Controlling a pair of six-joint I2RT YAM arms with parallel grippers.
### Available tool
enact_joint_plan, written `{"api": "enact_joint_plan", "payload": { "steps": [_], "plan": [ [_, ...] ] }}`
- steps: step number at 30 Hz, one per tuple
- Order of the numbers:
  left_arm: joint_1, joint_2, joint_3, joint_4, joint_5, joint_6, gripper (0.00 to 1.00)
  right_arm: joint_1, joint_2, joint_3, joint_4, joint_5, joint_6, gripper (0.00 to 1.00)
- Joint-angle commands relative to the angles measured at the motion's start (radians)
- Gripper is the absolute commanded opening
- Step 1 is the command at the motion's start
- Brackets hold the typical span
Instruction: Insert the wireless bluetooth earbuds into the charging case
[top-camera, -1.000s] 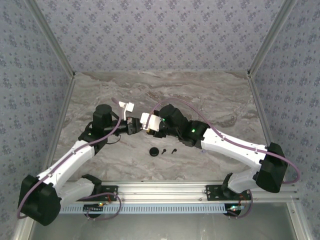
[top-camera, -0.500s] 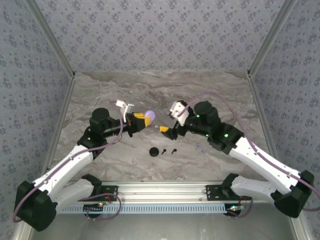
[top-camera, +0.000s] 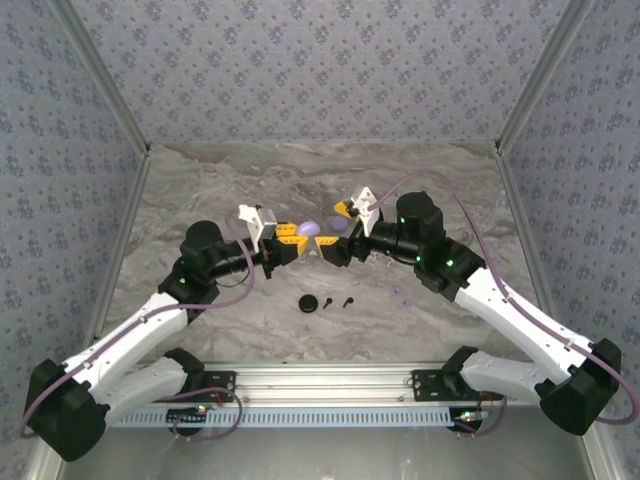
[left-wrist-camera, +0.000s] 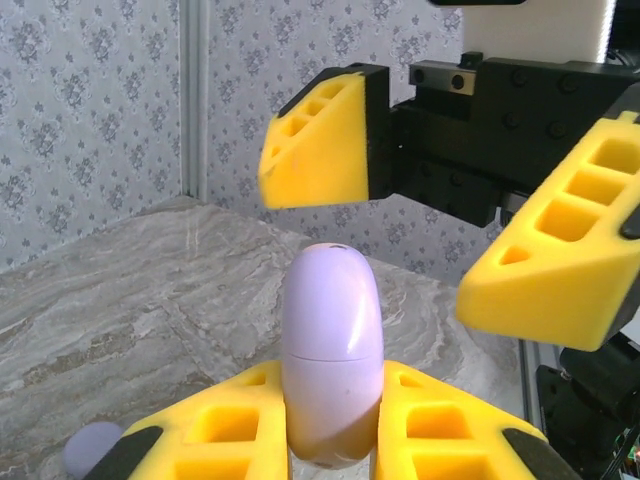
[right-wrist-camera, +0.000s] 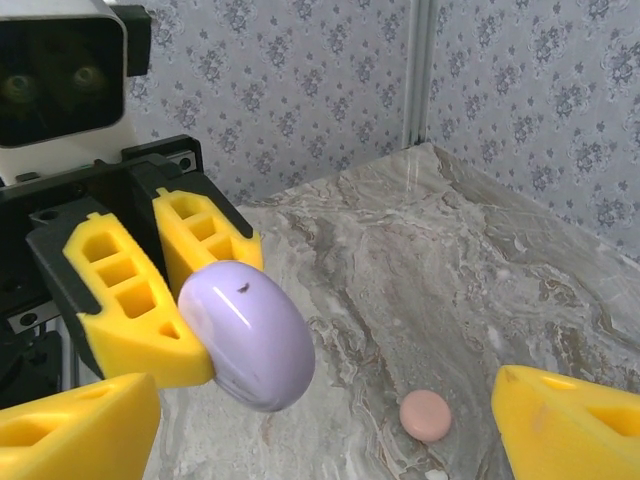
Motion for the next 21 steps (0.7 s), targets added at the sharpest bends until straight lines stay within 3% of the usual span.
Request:
{"api": "enact_joint_plan", "payload": {
  "steps": [1, 12, 21],
  "plan": [
    [-0.008, 0.001, 0.052, 0.043, 0.009, 0.03, 0.0, 0.002, 0.014, 0.044, 0.026, 0.002, 0.013, 0.87],
    [-0.01, 0.006, 0.055, 0.047, 0.027, 0.033, 0.0, -0.018, 0.06, 0.096, -0.031, 0.064, -0.018, 0.82],
    [-0.011, 0.007, 0.057, 0.046, 0.034, 0.035, 0.0, -0.049, 0.119, 0.164, -0.064, 0.036, -0.018, 0.82]
  ]
}}
